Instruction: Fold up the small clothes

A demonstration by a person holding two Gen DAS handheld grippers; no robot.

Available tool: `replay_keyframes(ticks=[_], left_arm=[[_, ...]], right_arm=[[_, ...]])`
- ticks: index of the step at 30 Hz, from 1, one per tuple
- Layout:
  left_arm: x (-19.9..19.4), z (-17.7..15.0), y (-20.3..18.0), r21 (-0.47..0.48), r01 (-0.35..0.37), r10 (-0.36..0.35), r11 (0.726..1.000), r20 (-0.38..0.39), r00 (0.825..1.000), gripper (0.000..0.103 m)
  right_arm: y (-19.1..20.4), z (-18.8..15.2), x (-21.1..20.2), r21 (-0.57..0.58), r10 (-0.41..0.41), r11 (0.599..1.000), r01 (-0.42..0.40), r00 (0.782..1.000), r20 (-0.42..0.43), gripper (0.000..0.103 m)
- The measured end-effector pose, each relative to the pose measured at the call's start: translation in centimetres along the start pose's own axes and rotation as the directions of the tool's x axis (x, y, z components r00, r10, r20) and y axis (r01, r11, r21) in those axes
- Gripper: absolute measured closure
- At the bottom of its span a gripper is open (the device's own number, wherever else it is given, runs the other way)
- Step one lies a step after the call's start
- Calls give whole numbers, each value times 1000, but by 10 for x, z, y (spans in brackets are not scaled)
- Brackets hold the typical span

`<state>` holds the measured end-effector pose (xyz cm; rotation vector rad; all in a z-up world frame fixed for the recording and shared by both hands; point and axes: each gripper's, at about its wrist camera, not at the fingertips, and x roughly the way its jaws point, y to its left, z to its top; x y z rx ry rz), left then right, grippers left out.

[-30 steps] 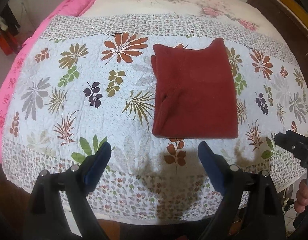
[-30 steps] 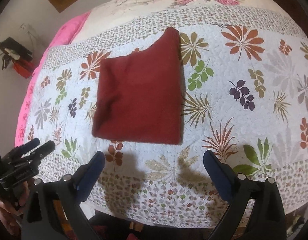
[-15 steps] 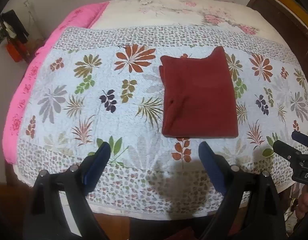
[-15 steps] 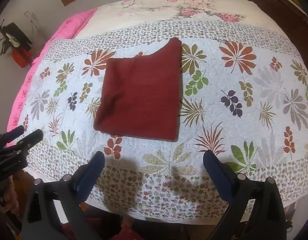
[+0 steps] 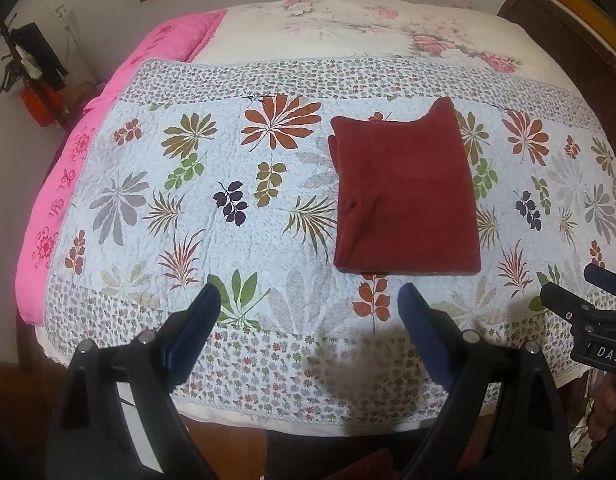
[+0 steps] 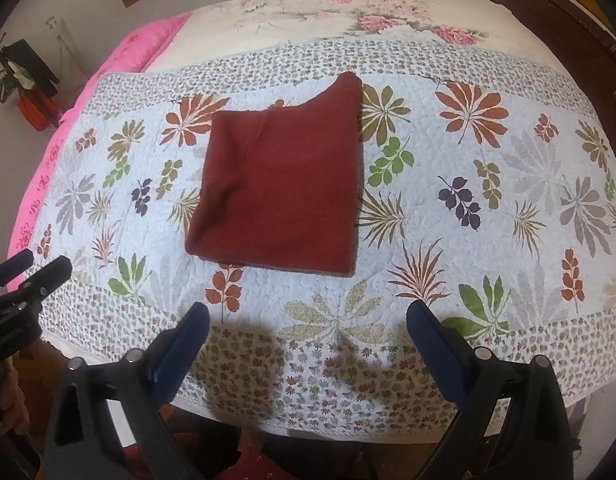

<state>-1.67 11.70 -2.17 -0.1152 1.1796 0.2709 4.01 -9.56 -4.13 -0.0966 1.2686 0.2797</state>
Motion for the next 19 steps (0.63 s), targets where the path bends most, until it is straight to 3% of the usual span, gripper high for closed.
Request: replay_keyframes(ticks=[8, 19], left_arm=[[3, -3, -1, -7, -8, 8, 1000, -12, 1000, 13], [3, -6, -2, -7, -18, 18, 1000, -14, 1000, 13]], right_arm=[[3, -1, -1, -20, -10, 1000, 10, 1000, 22, 4], [1, -3, 6, 1, -28, 1000, 28, 999, -22, 4]])
